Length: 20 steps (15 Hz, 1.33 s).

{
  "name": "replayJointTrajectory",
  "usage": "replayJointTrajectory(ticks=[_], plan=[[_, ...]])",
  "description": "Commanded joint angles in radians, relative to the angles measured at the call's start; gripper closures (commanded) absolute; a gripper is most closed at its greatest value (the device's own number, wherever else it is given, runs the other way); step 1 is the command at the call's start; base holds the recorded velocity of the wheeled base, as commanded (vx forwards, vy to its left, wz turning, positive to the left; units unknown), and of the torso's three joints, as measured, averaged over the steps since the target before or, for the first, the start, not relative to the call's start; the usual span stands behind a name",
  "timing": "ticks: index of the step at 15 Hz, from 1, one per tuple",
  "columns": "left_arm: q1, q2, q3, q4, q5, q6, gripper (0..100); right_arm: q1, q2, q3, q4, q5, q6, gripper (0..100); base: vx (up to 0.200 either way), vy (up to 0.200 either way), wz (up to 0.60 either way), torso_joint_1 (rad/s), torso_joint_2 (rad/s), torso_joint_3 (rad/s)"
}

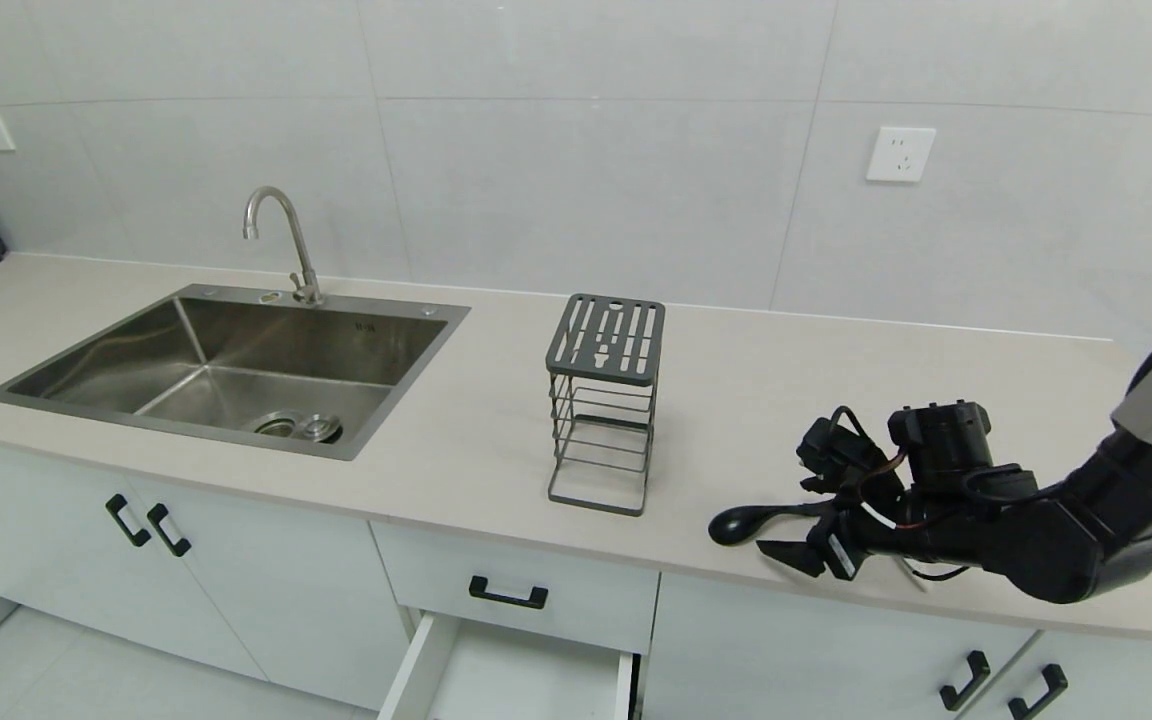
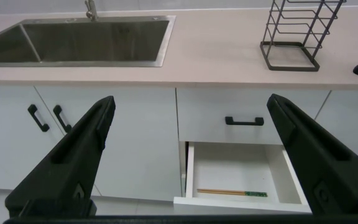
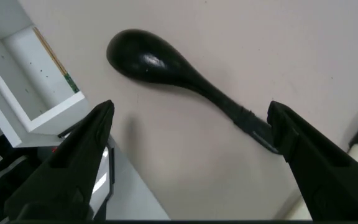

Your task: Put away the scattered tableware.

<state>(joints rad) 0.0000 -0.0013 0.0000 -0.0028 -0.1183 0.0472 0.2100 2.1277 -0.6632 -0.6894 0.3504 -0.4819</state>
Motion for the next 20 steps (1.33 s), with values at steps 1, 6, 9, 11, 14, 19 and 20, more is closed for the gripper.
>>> replayJointTrajectory(ticks=[1,6,9,11,14,19,20], plan=[[0.0,0.001,0.0,0.0,0.0,0.0,0,-0.012,0.048,-0.021,-0.001,0.028,0.0,0,0.0,0.0,0.0,0.0,0.0,0.0],[0.0,0.001,0.0,0.0,0.0,0.0,0,-0.021,0.092,-0.059,-0.001,0.041,-0.001,0,0.0,0.0,0.0,0.0,0.0,0.0],[0.0,0.001,0.0,0.0,0.0,0.0,0,-0.02,0.132,-0.088,-0.001,0.042,0.0,0,0.0,0.0,0.0,0.0,0.0,0.0],[0.0,0.001,0.0,0.0,0.0,0.0,0,-0.018,0.149,-0.098,-0.001,0.058,0.002,0,0.0,0.0,0.0,0.0,0.0,0.0],[0.0,0.001,0.0,0.0,0.0,0.0,0,-0.014,0.166,-0.102,-0.001,0.064,0.005,100,0.0,0.0,0.0,0.0,0.0,0.0],[0.0,0.001,0.0,0.0,0.0,0.0,0,-0.017,0.149,-0.088,-0.001,0.058,-0.003,100,0.0,0.0,0.0,0.0,0.0,0.0],[0.0,0.001,0.0,0.0,0.0,0.0,0,-0.015,0.132,-0.087,-0.001,0.056,-0.003,100,0.0,0.0,0.0,0.0,0.0,0.0]])
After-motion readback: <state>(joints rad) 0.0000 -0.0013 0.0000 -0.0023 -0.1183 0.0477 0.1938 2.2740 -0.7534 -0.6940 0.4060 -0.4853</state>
